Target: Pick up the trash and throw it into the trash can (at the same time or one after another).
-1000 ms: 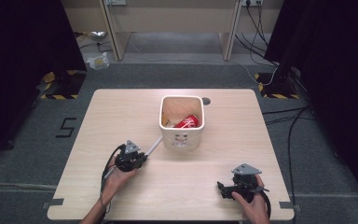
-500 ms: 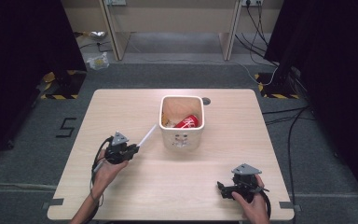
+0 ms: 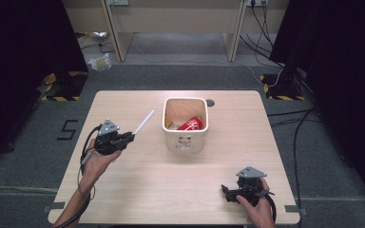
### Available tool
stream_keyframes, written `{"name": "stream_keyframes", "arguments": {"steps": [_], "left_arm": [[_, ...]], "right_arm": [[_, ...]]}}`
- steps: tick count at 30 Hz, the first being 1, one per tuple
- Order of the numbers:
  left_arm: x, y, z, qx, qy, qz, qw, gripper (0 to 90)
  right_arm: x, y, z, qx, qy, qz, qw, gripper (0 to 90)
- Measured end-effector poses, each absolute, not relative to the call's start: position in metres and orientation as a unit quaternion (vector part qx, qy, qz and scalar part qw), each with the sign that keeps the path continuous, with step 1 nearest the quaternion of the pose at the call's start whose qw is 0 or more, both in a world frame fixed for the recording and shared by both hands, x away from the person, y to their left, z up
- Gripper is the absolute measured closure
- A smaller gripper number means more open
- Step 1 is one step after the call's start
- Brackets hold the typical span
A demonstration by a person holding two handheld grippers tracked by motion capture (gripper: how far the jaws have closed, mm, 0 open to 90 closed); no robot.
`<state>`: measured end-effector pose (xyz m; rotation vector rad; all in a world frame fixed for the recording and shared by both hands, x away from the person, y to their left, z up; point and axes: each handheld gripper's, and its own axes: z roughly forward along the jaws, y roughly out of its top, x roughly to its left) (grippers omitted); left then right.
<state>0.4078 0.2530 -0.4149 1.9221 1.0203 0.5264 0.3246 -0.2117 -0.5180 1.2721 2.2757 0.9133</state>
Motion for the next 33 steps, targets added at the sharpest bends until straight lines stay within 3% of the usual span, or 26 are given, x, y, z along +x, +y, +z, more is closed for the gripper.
{"name": "stream_keyframes", "arguments": {"steps": [18, 33], "left_arm": [[0.411, 0.213, -0.375, 0.797, 0.351, 0.204, 0.446, 79.2], [0.431, 0.172, -0.368, 0.821, 0.319, 0.191, 0.433, 79.0]], "right_arm": [[0.325, -0.212, -0.518, 0.452, 0.809, 0.324, 0.188, 0.4], [0.325, -0.212, -0.518, 0.452, 0.809, 0.325, 0.189, 0.3]]}}
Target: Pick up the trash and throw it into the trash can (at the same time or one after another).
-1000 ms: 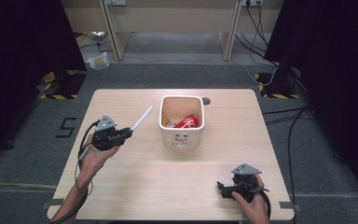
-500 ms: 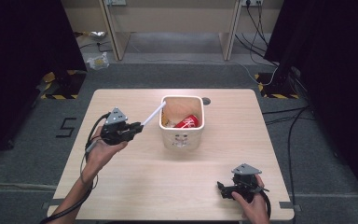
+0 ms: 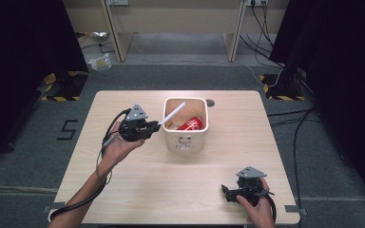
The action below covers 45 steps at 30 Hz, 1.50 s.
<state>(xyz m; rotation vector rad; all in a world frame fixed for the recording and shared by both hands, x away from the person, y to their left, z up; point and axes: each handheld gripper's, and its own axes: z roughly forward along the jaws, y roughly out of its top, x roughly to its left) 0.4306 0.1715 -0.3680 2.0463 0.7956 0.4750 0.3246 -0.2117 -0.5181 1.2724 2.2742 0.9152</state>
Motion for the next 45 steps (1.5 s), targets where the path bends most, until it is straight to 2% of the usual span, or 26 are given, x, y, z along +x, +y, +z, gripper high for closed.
{"name": "stream_keyframes", "arguments": {"steps": [25, 29, 32, 36, 45], "left_arm": [[0.461, 0.141, -0.368, 0.838, 0.321, 0.156, 0.414, 78.3], [0.462, 0.14, -0.364, 0.828, 0.323, 0.15, 0.432, 73.5], [0.46, 0.141, -0.36, 0.818, 0.328, 0.156, 0.445, 64.5], [0.455, 0.142, -0.352, 0.811, 0.327, 0.161, 0.458, 57.1], [0.452, 0.15, -0.351, 0.804, 0.341, 0.154, 0.463, 47.4]], "right_arm": [[0.325, -0.212, -0.518, 0.452, 0.809, 0.325, 0.188, 0.3], [0.325, -0.212, -0.518, 0.451, 0.81, 0.325, 0.188, 0.3], [0.325, -0.212, -0.518, 0.451, 0.81, 0.325, 0.188, 0.3], [0.325, -0.212, -0.518, 0.451, 0.809, 0.326, 0.187, 0.3], [0.325, -0.212, -0.518, 0.451, 0.81, 0.325, 0.188, 0.3]]}}
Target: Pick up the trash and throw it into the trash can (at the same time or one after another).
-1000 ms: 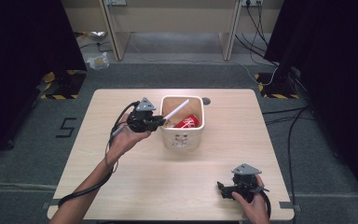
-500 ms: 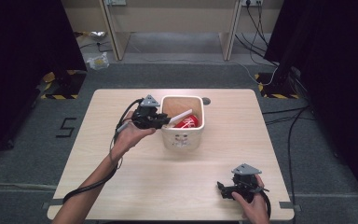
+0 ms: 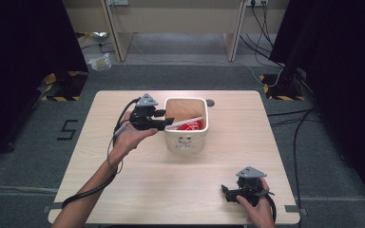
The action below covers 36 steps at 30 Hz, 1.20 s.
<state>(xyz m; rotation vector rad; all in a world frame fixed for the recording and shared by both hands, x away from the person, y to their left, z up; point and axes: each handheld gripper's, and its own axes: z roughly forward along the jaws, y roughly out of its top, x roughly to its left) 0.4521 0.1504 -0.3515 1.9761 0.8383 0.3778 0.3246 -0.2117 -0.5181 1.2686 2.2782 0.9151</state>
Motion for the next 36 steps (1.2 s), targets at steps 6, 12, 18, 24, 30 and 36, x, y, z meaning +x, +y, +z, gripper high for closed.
{"name": "stream_keyframes", "arguments": {"steps": [6, 12, 18, 24, 30, 36], "left_arm": [[0.45, 0.158, -0.352, 0.799, 0.351, 0.146, 0.465, 39.0], [0.451, 0.17, -0.353, 0.787, 0.366, 0.14, 0.476, 30.2], [0.448, 0.187, -0.354, 0.775, 0.376, 0.138, 0.488, 27.1], [0.444, 0.204, -0.355, 0.767, 0.384, 0.145, 0.493, 26.3], [0.441, 0.217, -0.363, 0.763, 0.392, 0.151, 0.491, 23.4], [0.437, 0.225, -0.373, 0.757, 0.401, 0.152, 0.493, 17.3]], "right_arm": [[0.325, -0.212, -0.518, 0.451, 0.81, 0.325, 0.188, 0.3], [0.325, -0.212, -0.518, 0.451, 0.81, 0.325, 0.188, 0.3], [0.325, -0.212, -0.518, 0.451, 0.81, 0.325, 0.188, 0.3], [0.325, -0.212, -0.518, 0.451, 0.81, 0.325, 0.188, 0.3], [0.325, -0.212, -0.518, 0.451, 0.81, 0.325, 0.188, 0.3], [0.325, -0.212, -0.518, 0.451, 0.81, 0.325, 0.187, 0.3]]}}
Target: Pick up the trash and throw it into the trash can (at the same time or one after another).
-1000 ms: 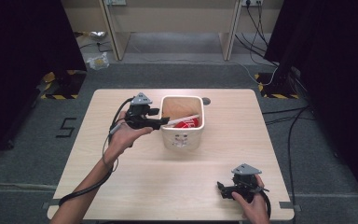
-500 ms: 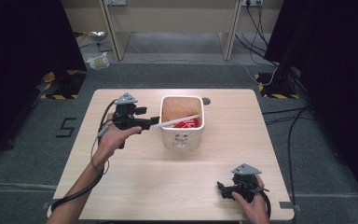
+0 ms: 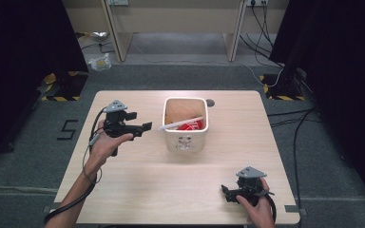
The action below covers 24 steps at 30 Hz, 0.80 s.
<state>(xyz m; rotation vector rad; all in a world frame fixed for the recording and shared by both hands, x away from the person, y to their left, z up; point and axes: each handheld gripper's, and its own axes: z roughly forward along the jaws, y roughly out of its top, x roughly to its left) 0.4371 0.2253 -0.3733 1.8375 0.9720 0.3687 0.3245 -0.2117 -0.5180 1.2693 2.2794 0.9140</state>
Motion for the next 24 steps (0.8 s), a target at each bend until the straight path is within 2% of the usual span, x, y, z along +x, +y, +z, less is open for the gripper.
{"name": "stream_keyframes", "arguments": {"steps": [24], "left_arm": [[0.409, 0.24, -0.407, 0.751, 0.406, 0.17, 0.492, 16.6]], "right_arm": [[0.324, -0.212, -0.518, 0.452, 0.809, 0.325, 0.189, 0.3]]}}
